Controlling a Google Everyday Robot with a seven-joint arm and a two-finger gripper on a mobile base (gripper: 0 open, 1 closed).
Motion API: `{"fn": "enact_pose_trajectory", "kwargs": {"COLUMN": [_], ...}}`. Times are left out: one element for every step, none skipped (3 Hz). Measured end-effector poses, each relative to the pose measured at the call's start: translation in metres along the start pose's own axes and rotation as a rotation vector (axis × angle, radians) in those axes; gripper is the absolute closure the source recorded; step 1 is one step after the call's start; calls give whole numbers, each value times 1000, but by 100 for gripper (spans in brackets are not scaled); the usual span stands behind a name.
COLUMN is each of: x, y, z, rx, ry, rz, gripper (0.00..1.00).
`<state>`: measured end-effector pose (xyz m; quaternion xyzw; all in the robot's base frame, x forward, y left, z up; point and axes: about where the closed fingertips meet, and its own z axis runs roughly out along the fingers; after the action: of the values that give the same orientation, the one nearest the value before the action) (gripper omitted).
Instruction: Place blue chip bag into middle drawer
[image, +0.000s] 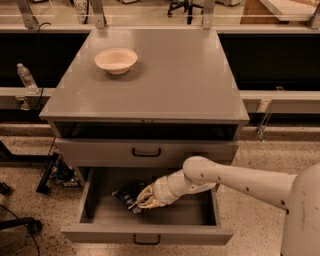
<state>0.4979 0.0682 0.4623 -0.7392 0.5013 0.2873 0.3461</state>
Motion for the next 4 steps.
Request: {"fn": "enact_pose_trajectory", "kwargs": {"x": [-1, -1, -1, 4], "y": [1, 2, 2, 4], "z": [2, 3, -4, -23], "rx": [-3, -6, -3, 26], "ry": [-2, -4, -20, -35], "rz": [0, -1, 4, 25], "gripper": [36, 13, 0, 0]}}
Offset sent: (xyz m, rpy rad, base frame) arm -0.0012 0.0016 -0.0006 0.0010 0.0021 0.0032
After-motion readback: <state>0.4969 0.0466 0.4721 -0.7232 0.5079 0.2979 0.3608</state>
